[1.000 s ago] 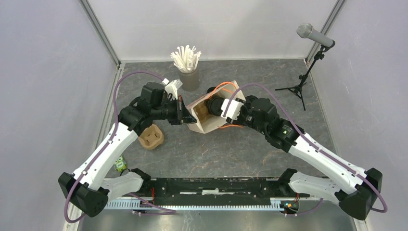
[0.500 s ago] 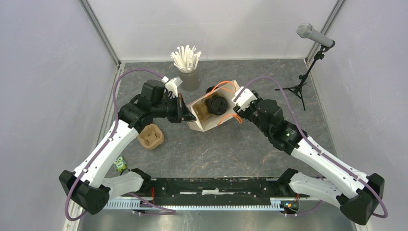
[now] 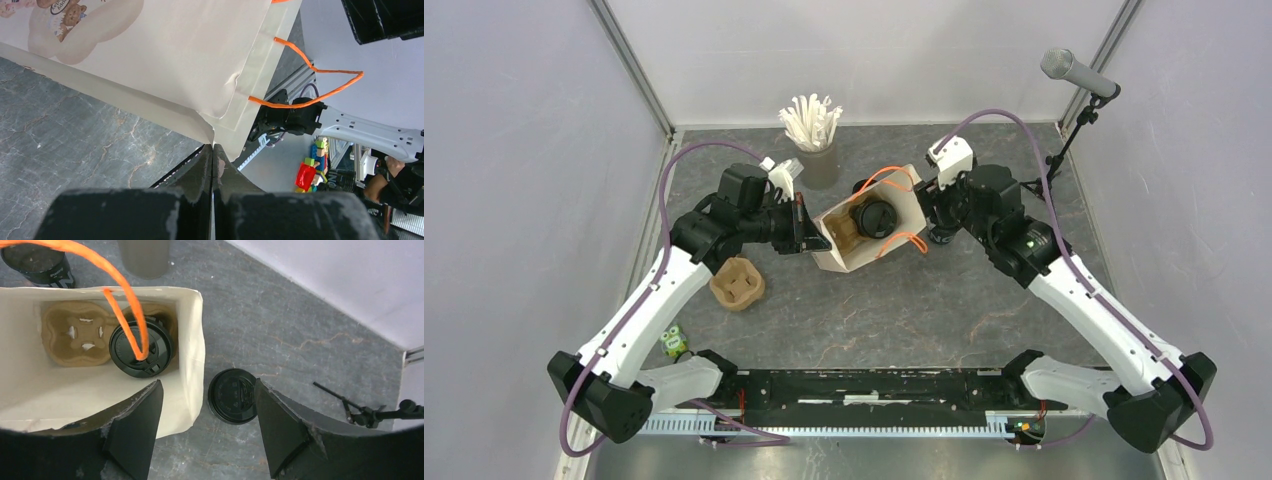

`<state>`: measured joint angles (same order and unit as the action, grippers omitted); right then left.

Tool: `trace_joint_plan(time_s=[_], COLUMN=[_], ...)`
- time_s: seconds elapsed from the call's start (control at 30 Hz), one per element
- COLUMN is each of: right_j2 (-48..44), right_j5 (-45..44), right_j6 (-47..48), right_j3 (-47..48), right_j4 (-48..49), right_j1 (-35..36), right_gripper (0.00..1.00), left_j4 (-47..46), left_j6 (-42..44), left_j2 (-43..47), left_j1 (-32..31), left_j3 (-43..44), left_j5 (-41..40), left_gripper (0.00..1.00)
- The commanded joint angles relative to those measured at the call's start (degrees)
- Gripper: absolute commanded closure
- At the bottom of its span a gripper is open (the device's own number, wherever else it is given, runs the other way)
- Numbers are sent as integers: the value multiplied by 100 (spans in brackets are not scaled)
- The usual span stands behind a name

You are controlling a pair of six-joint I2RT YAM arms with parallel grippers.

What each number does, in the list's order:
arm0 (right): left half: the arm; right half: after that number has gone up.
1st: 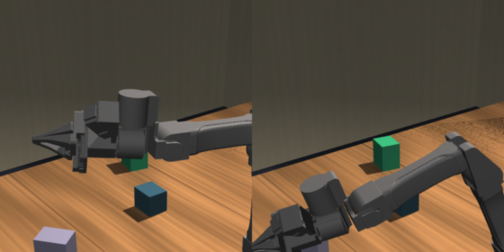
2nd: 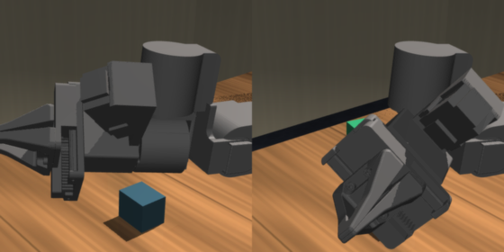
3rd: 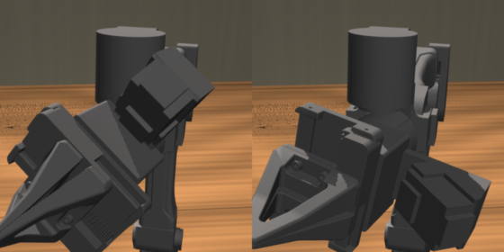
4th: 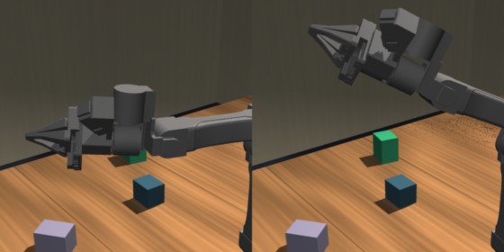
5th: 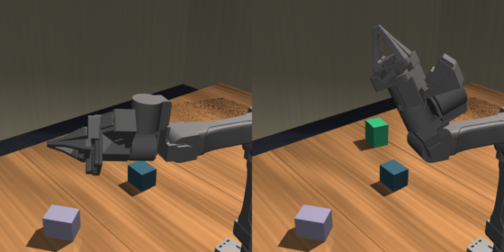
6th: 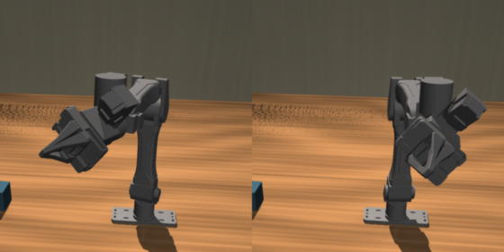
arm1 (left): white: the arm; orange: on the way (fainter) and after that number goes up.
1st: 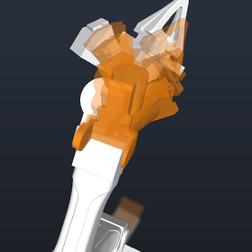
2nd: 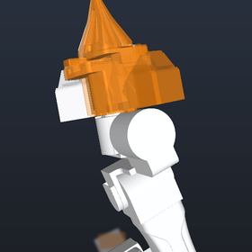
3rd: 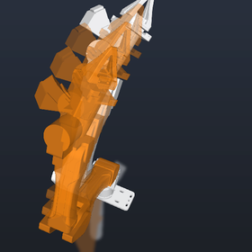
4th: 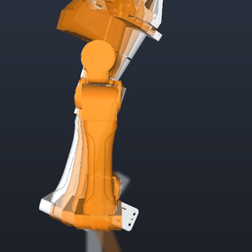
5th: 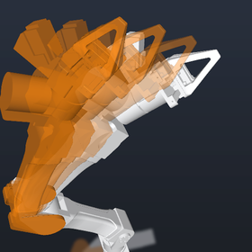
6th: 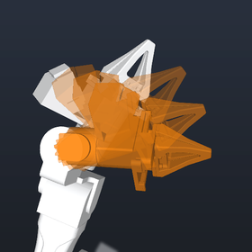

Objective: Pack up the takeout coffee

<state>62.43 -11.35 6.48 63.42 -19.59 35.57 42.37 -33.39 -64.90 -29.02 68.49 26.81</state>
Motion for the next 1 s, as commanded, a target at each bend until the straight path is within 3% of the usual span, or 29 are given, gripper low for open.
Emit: trace_joint_plan(time_s=[0.0, 0.13, 0.3, 0.47, 0.87, 0.97], right_j2=[284, 450, 637, 721, 832, 867], right_j5=[678, 1117, 1118, 1369, 1763, 1841], right_j6=[-467, -578, -630, -473, -499, -506], right_j3=[461, 523, 688, 740, 1087, 1220], right_j4=[-520, -462, -624, -652, -878, -970], right_j1=[-372, -538, -663, -735, -789, -789], right_gripper=[28, 33, 50, 58, 97, 100], left_j4=[4, -1, 95, 109, 209, 241], left_j6=[212, 204, 302, 279, 251, 207], left_j2=[12, 1, -36, -41, -79, -69], left_j1=[-22, -31, -24, -24, -23, -23], left_j3=[270, 287, 382, 444, 574, 535], left_j5=[-31, -21, -24, -10, 8, 26], left_gripper=[98, 98, 98, 98, 98, 98])
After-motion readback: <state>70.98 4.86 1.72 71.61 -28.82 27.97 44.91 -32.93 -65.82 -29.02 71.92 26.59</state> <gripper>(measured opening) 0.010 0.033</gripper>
